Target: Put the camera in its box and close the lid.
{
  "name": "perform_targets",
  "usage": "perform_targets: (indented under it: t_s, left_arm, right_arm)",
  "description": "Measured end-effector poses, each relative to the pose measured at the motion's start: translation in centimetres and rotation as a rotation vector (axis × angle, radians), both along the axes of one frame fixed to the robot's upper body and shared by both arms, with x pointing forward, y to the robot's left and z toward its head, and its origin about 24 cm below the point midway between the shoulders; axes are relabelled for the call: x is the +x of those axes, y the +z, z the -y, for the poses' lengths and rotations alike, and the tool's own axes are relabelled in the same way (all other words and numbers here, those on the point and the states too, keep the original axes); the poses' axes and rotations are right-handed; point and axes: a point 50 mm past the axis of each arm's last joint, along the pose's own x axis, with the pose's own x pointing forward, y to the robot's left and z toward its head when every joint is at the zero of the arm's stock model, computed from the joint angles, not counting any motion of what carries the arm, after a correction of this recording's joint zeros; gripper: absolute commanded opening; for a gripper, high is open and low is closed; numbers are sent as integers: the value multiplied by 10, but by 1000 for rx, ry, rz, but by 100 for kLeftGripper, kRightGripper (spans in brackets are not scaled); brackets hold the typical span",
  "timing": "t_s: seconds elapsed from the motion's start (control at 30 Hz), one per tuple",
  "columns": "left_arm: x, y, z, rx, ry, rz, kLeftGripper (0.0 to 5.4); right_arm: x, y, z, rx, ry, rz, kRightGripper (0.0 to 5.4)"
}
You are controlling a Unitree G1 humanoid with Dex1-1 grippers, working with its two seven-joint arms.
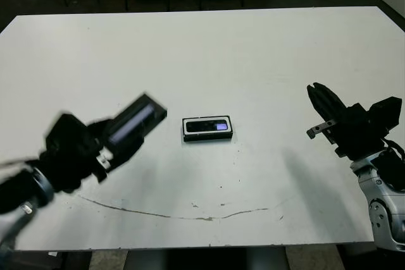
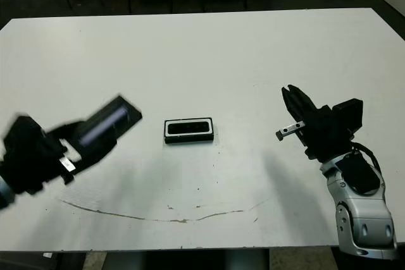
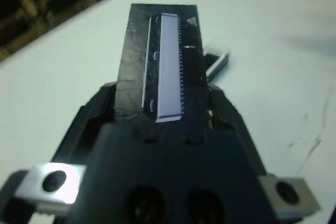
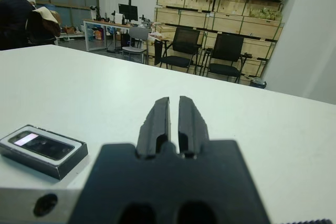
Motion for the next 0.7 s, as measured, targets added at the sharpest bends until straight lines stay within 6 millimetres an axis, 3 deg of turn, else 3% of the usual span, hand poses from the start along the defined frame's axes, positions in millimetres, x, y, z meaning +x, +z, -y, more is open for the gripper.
perform_targets:
  t_s: [0.13,0.23,0.47,0.7]
  left_arm:
    - [18,23,-4,28,-139,31,279]
    - [39,29,-8,34,-254,6,279]
    - [85,12,-15,64,-375,-157,279]
    - [113,-13,-4,100,-452,-269,279]
  right_arm:
    - [-1,1,-1,-1,0,2,0]
    - [-2,2,-2,-2,1,8,0]
    - [0,0,-1,4,-1,6,0]
    - [1,-2,-1,28,20,-7,0]
